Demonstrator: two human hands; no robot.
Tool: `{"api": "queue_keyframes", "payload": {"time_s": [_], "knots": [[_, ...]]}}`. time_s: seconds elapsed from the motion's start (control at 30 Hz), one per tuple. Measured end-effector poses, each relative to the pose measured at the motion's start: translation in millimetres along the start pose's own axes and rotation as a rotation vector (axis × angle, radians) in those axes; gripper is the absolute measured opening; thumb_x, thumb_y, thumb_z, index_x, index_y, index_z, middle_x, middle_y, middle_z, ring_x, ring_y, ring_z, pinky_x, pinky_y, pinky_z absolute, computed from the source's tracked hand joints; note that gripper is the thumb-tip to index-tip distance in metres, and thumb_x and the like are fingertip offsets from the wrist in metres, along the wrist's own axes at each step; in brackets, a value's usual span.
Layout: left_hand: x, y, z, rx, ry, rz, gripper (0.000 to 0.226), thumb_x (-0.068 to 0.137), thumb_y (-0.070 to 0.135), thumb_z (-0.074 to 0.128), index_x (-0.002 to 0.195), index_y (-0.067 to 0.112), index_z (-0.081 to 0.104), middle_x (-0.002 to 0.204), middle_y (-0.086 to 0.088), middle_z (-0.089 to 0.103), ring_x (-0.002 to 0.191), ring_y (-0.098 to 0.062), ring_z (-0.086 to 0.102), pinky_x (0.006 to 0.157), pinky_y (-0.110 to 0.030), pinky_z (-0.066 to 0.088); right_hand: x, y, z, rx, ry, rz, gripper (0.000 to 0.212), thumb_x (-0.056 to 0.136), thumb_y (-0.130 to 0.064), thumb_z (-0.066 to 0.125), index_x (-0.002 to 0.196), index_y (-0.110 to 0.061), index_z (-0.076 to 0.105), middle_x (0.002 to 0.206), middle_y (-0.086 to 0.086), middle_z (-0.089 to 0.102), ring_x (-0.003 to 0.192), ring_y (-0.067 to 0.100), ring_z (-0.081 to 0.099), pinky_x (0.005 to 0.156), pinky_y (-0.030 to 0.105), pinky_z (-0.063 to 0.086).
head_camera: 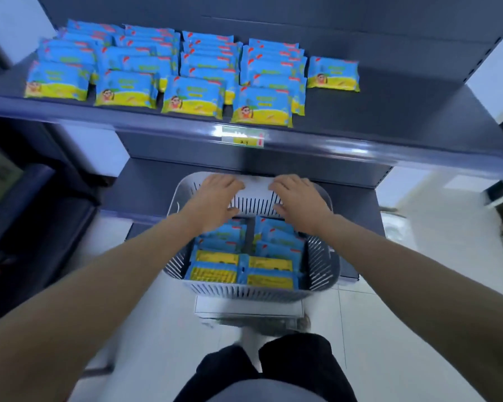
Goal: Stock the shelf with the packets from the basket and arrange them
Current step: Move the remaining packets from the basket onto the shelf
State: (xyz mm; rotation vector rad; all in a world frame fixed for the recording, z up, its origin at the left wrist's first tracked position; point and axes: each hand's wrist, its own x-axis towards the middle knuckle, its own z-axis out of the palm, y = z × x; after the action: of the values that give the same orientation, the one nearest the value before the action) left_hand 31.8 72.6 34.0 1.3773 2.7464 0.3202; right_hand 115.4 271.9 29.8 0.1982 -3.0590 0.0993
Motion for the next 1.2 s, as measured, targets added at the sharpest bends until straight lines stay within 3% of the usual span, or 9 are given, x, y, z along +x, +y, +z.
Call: {"api": "queue_keyframes", "payload": {"time_s": [0.1,0.3,0.47,0.6,0.7,0.77,0.9,0.97,1.2], "knots": [[-12,-13,28,0.024,-0.059,-0.029,0.052,0.086,0.027,0.063,0.132,0.008,0.046,0.130,-0.012,0.050,0.122,-0.029,0.042,0.107,-0.034,0.019,-3,-4,40,-0.048,-0.263,-0.002,0.041,0.094,-0.026,0.051,0.133,-0.014,0.045,0.137,0.006,0.044,0.128,0.026,0.036,0.100,0.037,0.029],[-18,-31,64,0.064,-0.084,-0.037,0.052,0.087,0.029,0.062,0.133,0.012,0.045,0.131,-0.008,0.050,0.122,-0.026,0.042,0.109,-0.034,0.019,-1,0,99,-0.053,-0.631,0.081,0.037,0.094,-0.027,0.049,0.130,-0.019,0.049,0.130,0.010,0.052,0.118,0.030,0.046,0.092,0.039,0.040],[-16,-41,83,0.083,-0.131,-0.052,0.055,0.089,0.029,0.060,0.137,0.012,0.041,0.134,-0.008,0.047,0.125,-0.026,0.039,0.110,-0.034,0.018,4,2,133,0.027,-0.734,0.167,0.027,0.092,-0.015,0.050,0.118,-0.013,0.054,0.123,0.009,0.055,0.105,0.025,0.054,0.077,0.031,0.043],[-9,-44,94,0.082,-0.161,-0.048,0.054,0.089,0.029,0.059,0.137,0.012,0.040,0.135,-0.007,0.046,0.126,-0.026,0.038,0.110,-0.035,0.017,10,5,145,0.060,-0.775,0.227,0.029,0.090,-0.015,0.056,0.118,-0.008,0.057,0.119,0.008,0.058,0.105,0.025,0.057,0.085,0.033,0.049],[-2,-43,101,0.086,-0.186,-0.033,0.052,0.090,0.029,0.058,0.136,0.013,0.042,0.134,-0.006,0.047,0.125,-0.024,0.039,0.109,-0.034,0.018,15,8,148,0.058,-0.827,0.237,0.014,0.088,-0.014,0.058,0.097,-0.005,0.062,0.099,0.009,0.063,0.087,0.023,0.060,0.070,0.030,0.046],[5,-41,103,0.078,-0.191,-0.025,0.051,0.090,0.028,0.058,0.136,0.013,0.043,0.133,-0.005,0.048,0.125,-0.024,0.040,0.109,-0.033,0.019,18,14,138,0.070,-0.797,0.253,0.008,0.087,-0.013,0.055,0.089,-0.006,0.059,0.090,0.011,0.059,0.075,0.021,0.053,0.063,0.030,0.040],[27,-31,112,0.067,-0.211,0.008,0.045,0.091,0.029,0.057,0.132,0.015,0.046,0.128,-0.004,0.051,0.121,-0.024,0.044,0.106,-0.032,0.022,30,30,81,0.162,-0.607,0.291,0.031,0.091,-0.010,0.046,0.121,-0.005,0.049,0.124,0.017,0.055,0.109,0.033,0.054,0.076,0.031,0.042],[42,-22,119,0.079,-0.232,0.043,0.044,0.089,0.030,0.059,0.129,0.016,0.048,0.126,-0.004,0.053,0.119,-0.024,0.046,0.104,-0.032,0.025,36,38,50,0.143,-0.511,0.303,0.035,0.092,-0.012,0.046,0.126,-0.006,0.042,0.128,0.020,0.053,0.114,0.035,0.052,0.084,0.034,0.043],[79,8,149,0.022,-0.342,0.140,0.046,0.090,0.038,0.056,0.127,0.011,0.049,0.124,-0.009,0.054,0.112,-0.026,0.050,0.096,-0.036,0.037,31,55,-22,0.107,-0.379,0.356,0.044,0.088,-0.005,0.049,0.129,-0.005,0.033,0.117,0.022,0.054,0.098,0.035,0.053,0.067,0.033,0.035]]}}
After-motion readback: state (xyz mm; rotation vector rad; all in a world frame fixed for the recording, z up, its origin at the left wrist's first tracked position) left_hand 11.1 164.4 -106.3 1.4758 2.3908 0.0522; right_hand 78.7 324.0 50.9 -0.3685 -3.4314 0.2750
